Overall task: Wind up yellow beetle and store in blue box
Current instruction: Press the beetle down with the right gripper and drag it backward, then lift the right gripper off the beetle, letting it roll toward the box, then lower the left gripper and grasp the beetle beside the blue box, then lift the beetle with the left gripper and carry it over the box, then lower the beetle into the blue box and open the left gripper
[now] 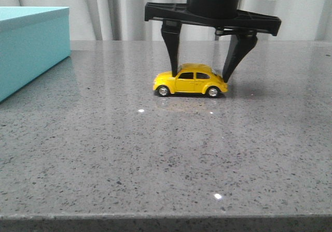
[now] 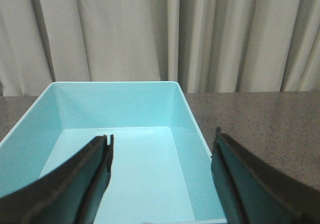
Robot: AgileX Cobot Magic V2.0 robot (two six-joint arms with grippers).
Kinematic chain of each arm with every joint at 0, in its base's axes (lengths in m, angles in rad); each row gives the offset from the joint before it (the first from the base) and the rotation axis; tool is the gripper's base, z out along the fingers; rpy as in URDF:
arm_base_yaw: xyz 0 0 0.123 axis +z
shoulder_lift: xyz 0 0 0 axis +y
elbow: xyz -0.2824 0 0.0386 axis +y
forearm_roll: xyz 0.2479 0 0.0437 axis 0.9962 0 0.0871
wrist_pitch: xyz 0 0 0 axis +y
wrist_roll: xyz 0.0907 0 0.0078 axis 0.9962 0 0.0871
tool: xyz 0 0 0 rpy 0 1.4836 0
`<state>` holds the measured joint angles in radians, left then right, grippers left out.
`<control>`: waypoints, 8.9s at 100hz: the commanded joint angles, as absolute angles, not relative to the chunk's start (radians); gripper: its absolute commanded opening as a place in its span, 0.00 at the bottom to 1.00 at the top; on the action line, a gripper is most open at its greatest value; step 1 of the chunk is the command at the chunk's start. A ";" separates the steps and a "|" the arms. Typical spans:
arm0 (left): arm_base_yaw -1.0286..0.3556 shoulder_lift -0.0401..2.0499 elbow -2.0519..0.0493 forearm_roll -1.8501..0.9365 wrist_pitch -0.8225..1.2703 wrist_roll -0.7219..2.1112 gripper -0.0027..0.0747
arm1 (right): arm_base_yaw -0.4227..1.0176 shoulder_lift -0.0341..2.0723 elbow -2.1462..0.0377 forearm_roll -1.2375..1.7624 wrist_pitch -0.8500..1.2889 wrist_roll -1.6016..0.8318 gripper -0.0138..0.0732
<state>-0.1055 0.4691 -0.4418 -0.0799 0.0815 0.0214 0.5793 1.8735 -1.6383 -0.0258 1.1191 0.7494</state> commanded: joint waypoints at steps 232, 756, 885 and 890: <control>-0.117 0.480 -0.500 -0.083 0.025 0.013 0.58 | 0.646 1.281 -1.489 -0.330 0.815 0.622 0.78; 0.040 1.682 -1.594 0.005 0.959 0.024 0.58 | 0.652 0.882 -1.046 -0.198 0.453 0.624 0.78; 0.005 0.760 -0.801 -0.106 0.452 0.107 0.01 | 0.652 0.362 -0.651 -0.567 0.504 0.624 0.09; 0.003 0.723 -0.767 -0.127 0.452 0.107 0.01 | 0.652 0.337 -0.636 -0.568 0.501 0.624 0.09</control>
